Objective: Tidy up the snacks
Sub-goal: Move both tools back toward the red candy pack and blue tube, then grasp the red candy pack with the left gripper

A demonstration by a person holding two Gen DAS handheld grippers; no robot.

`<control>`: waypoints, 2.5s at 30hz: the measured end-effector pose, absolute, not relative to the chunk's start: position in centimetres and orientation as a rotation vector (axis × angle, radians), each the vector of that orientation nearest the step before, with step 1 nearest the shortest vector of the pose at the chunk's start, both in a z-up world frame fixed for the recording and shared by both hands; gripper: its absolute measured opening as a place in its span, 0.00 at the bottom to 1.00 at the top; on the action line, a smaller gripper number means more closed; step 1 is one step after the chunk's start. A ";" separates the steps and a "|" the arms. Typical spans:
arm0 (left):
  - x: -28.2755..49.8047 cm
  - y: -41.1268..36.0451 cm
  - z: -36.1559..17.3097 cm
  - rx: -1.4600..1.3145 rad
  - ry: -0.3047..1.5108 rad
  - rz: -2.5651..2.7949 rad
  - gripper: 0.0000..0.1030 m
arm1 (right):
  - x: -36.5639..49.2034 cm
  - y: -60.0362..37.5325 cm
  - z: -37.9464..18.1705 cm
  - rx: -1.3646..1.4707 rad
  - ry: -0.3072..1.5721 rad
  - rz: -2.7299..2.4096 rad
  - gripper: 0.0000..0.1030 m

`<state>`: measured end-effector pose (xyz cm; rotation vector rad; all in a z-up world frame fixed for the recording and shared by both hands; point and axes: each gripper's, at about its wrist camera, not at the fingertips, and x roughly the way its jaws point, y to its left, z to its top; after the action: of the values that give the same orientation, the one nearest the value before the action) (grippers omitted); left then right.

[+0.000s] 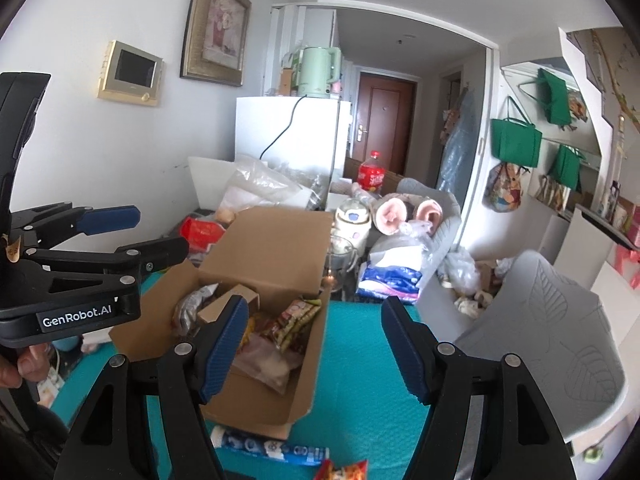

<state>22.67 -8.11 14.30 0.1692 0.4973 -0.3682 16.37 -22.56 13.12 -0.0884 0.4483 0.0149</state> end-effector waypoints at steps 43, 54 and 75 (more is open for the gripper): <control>15.8 -19.6 -1.2 0.169 0.777 -0.547 0.63 | 7.5 -34.2 -3.6 0.125 0.705 -0.165 0.68; 17.8 -24.5 -4.8 0.183 0.885 -0.530 0.63 | 8.3 -38.4 -4.4 0.145 0.758 -0.226 0.68; 20.8 -25.6 -8.9 0.087 0.990 -0.510 0.63 | 9.5 -40.1 -5.5 0.166 0.815 -0.250 0.68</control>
<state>20.76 -25.58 -8.91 0.0873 0.9902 -0.5104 9.55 -40.14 -5.54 0.1660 0.8152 -0.2496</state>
